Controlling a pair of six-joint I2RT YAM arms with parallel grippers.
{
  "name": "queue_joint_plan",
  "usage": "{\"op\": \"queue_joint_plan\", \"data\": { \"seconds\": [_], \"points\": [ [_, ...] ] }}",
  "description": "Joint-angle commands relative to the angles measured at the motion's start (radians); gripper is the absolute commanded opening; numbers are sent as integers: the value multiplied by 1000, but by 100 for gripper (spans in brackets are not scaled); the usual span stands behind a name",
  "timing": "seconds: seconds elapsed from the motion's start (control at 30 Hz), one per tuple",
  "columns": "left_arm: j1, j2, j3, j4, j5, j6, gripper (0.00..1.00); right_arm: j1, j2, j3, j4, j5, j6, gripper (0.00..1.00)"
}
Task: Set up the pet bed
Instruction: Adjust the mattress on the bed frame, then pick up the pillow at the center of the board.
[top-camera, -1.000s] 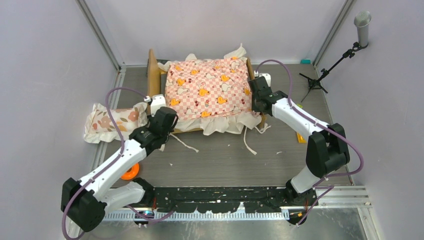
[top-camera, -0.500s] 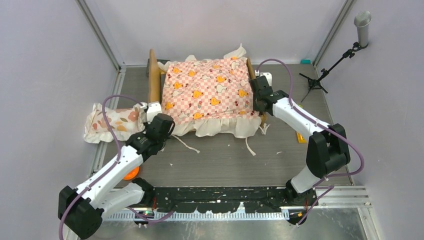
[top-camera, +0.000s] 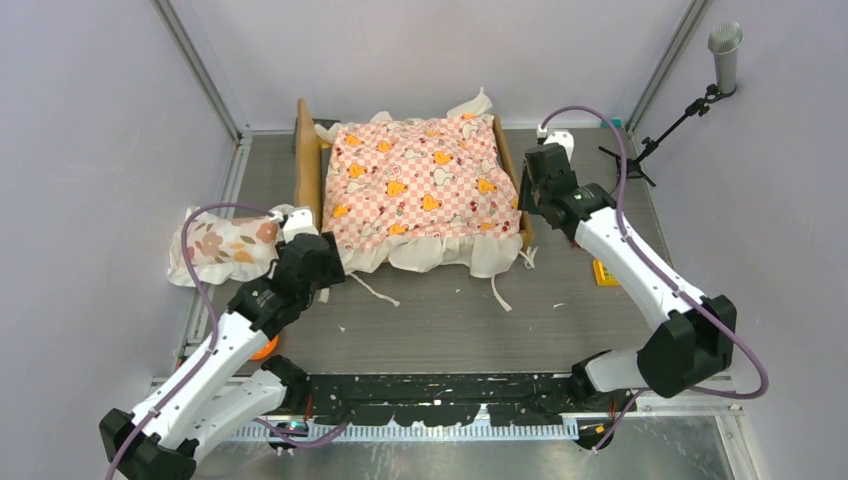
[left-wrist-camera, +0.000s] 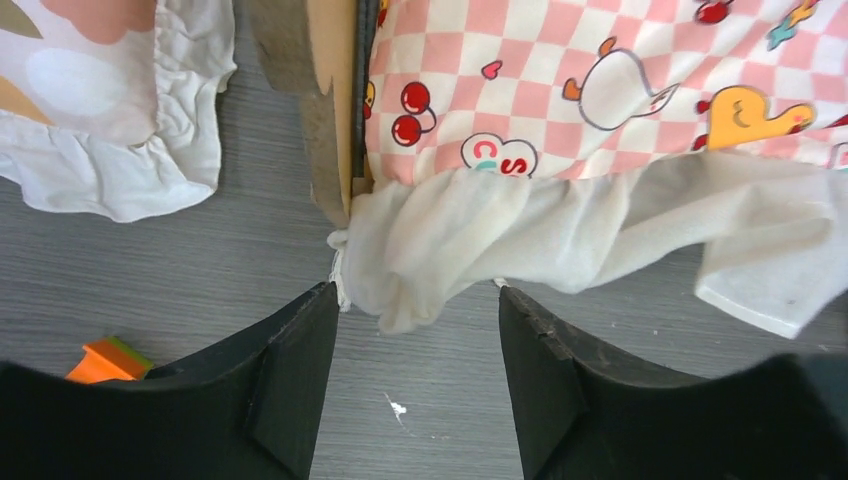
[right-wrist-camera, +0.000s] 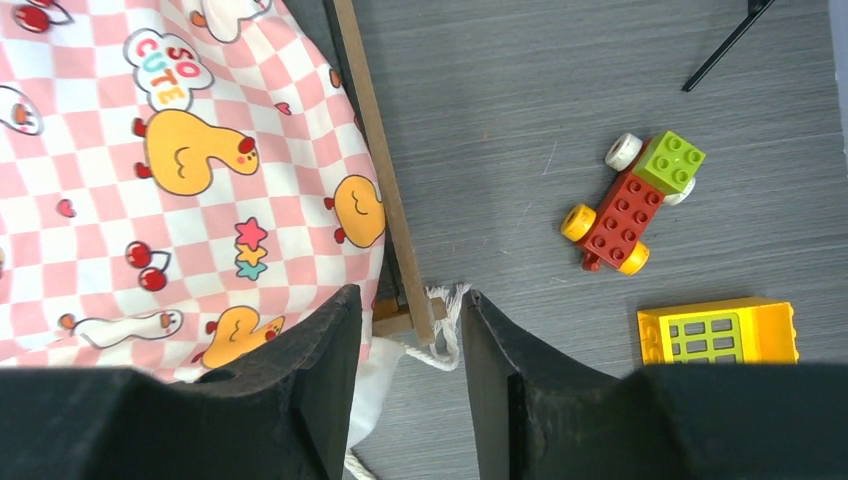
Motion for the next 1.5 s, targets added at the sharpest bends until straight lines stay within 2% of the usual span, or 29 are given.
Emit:
{"op": "queue_joint_plan", "data": {
  "seconds": [0.0, 0.17, 0.23, 0.33, 0.4, 0.63, 0.7, 0.8, 0.9, 1.0, 1.17, 1.47],
  "points": [
    [7, -76, 132, -60, -31, 3, 64, -2, -96, 19, -12, -1, 26, 47],
    [7, -158, 290, -114, -161, 67, 65, -1, -143, 6, -27, -26, 32, 48],
    [8, -98, 384, -167, -238, 80, 69, -1, -154, 0, -28, -34, 34, 48],
    [41, 42, 474, -181, -305, 87, 81, -1, -164, -9, -27, -53, 36, 48],
    [147, 137, 519, -180, -240, 73, 86, -1, -168, -18, -26, -73, 40, 48],
    [754, 322, 503, -65, 129, -101, 91, -2, -168, -59, -10, -129, 53, 48],
    [863, 359, 493, -49, 190, -153, 91, -1, -163, -65, -8, -142, 55, 48],
    [954, 398, 433, 24, 215, -234, 92, -1, -156, -74, -2, -158, 57, 48],
    [979, 467, 406, 53, 194, -307, 95, -2, -153, -83, 2, -161, 56, 48],
    [980, 569, 443, 7, 153, -354, 99, -2, -150, -87, 4, -169, 57, 48],
    [980, 717, 469, 24, 179, -369, 100, -1, -149, -90, 3, -178, 59, 48],
    [980, 850, 464, 70, 137, -394, 100, -2, -148, -90, 1, -176, 62, 48]
  ]
}}
